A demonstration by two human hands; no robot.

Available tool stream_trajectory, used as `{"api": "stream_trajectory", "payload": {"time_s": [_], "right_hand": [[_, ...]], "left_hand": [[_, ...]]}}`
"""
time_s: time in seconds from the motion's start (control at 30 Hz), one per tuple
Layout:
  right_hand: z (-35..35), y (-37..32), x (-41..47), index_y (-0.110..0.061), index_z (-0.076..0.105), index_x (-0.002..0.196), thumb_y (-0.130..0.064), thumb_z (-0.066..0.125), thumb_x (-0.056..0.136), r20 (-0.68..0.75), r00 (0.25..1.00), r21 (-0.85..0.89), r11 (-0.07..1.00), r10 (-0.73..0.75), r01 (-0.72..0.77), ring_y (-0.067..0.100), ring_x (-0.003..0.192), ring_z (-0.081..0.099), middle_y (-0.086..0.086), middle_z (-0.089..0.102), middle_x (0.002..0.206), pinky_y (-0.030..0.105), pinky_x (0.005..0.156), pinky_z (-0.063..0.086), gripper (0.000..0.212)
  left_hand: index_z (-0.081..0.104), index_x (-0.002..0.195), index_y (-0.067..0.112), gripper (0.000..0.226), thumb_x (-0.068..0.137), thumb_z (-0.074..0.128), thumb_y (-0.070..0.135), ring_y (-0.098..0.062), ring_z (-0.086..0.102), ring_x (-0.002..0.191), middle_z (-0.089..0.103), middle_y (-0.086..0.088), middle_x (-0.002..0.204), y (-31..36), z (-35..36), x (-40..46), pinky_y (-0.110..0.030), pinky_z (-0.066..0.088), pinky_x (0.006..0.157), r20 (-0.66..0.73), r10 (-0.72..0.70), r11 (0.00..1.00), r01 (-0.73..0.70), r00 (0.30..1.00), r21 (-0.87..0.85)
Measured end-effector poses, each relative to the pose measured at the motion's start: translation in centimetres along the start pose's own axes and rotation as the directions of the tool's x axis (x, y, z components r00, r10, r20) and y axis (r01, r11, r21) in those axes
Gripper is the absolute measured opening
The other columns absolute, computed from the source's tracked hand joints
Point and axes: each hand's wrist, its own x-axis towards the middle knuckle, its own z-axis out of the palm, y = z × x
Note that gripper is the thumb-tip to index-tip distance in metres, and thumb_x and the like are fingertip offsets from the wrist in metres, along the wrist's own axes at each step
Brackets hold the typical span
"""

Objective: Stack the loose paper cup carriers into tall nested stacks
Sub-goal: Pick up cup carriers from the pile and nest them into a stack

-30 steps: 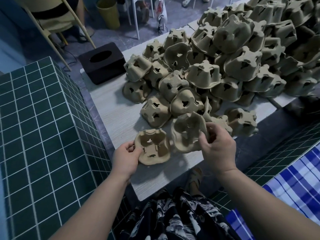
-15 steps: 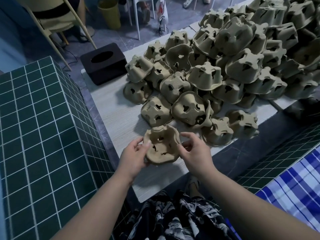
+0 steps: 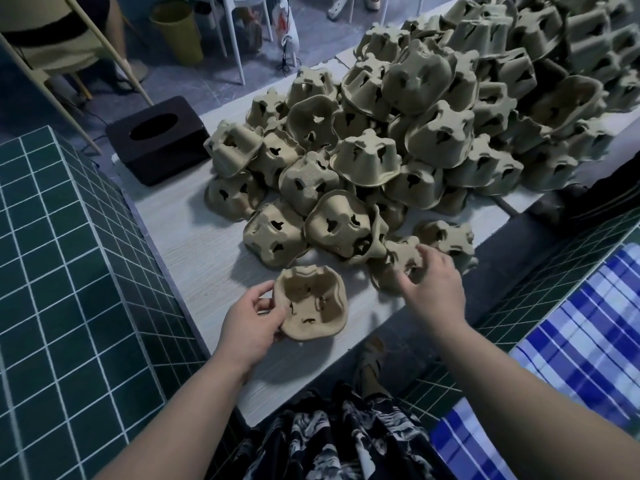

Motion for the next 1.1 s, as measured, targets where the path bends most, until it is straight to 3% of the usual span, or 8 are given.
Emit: {"api": "stream_trajectory", "payload": {"time_s": [0.1,0.3,0.43,0.63,0.83,0.97,1.03,1.1], "right_hand": [[0.5,0.3,0.0,-0.023,0.048,0.132,-0.035,0.066,0.085,0.124,0.992,-0.023,0.999,-0.035,0.038,0.021,0.118,0.048,0.000,0.044,0.138,0.039,0.094,0.048,0.052],[0.3,1.5,-1.7,-0.020,0.058,0.111,-0.016,0.062,0.088,0.104,0.987,0.072,0.991,-0.122,0.115,0.012,0.091,0.054,-0.004,0.051,0.122,0.027,0.075,0.046,0.024],[0.0,2.0,-2.0,-0.017,0.058,0.111,-0.015,0.065,0.087,0.093,0.990,0.104,0.989,-0.111,0.101,0.011,0.086,0.053,-0.004,0.053,0.111,0.024,0.074,0.042,0.026],[-0.6,2.2,-2.9,-0.020,0.057,0.106,-0.020,0.068,0.084,0.105,0.990,0.130,0.988,-0.098,0.084,0.015,0.089,0.056,-0.006,0.056,0.099,0.032,0.078,0.050,0.025],[-1.6,2.7,-5.0,-0.024,0.054,0.098,-0.017,0.067,0.081,-0.014,0.999,0.237,0.970,-0.047,0.049,0.014,0.080,0.057,-0.007,0.059,0.089,0.029,0.073,0.046,0.023],[-2.4,1.4,-6.4,-0.026,0.053,0.092,-0.008,0.065,0.082,-0.056,0.996,0.420,0.904,-0.063,0.081,0.006,0.070,0.058,-0.011,0.061,0.078,0.023,0.065,0.047,0.024],[-2.5,0.3,-6.9,-0.025,0.055,0.091,-0.001,0.061,0.084,-0.001,0.997,0.571,0.818,-0.082,0.068,0.012,0.069,0.061,-0.005,0.063,0.079,0.025,0.063,0.053,0.026],[-2.2,-1.2,-7.1,-0.020,0.056,0.095,0.005,0.053,0.087,0.126,0.990,0.707,0.706,-0.063,-0.045,0.016,0.068,0.062,0.003,0.064,0.082,0.028,0.063,0.055,0.027]], "left_hand": [[0.060,0.112,0.030,0.037,0.089,0.065,0.001,-0.024,0.071,0.089,0.069,-0.009,0.103,0.1,0.6,0.2,-0.040,0.060,0.072,-0.006,0.004,1.000,-0.004,1.000,0.013],[0.060,0.117,0.026,0.039,0.089,0.065,0.000,-0.020,0.072,0.085,0.073,-0.006,0.098,0.2,1.1,0.2,-0.035,0.059,0.068,-0.012,0.008,0.999,-0.008,1.000,0.037],[0.060,0.120,0.024,0.040,0.089,0.066,0.001,-0.023,0.072,0.087,0.073,-0.007,0.097,-0.1,1.4,0.1,-0.039,0.059,0.072,-0.039,0.017,0.998,-0.015,0.999,0.056],[0.059,0.124,0.022,0.041,0.088,0.067,0.003,-0.024,0.072,0.090,0.073,-0.007,0.098,-0.7,1.6,0.1,-0.037,0.058,0.071,-0.066,0.047,0.996,-0.042,0.997,0.083],[0.060,0.120,0.026,0.040,0.088,0.067,0.003,-0.023,0.072,0.089,0.073,-0.006,0.097,-1.0,1.4,-0.1,-0.036,0.057,0.069,-0.073,0.061,0.996,-0.056,0.995,0.075],[0.060,0.112,0.032,0.038,0.089,0.066,0.003,-0.024,0.072,0.090,0.072,-0.008,0.099,-1.3,1.1,-0.6,-0.042,0.060,0.075,-0.080,0.073,0.995,-0.068,0.994,0.067],[0.060,0.114,0.031,0.038,0.089,0.066,0.004,-0.025,0.071,0.092,0.072,-0.009,0.100,-1.3,0.9,-0.9,-0.041,0.059,0.076,-0.080,0.081,0.995,-0.076,0.993,0.065],[0.060,0.115,0.030,0.038,0.088,0.067,0.004,-0.025,0.070,0.092,0.071,-0.009,0.099,-1.2,0.7,-1.2,-0.041,0.059,0.076,-0.080,0.097,0.994,-0.092,0.992,0.067]]}}
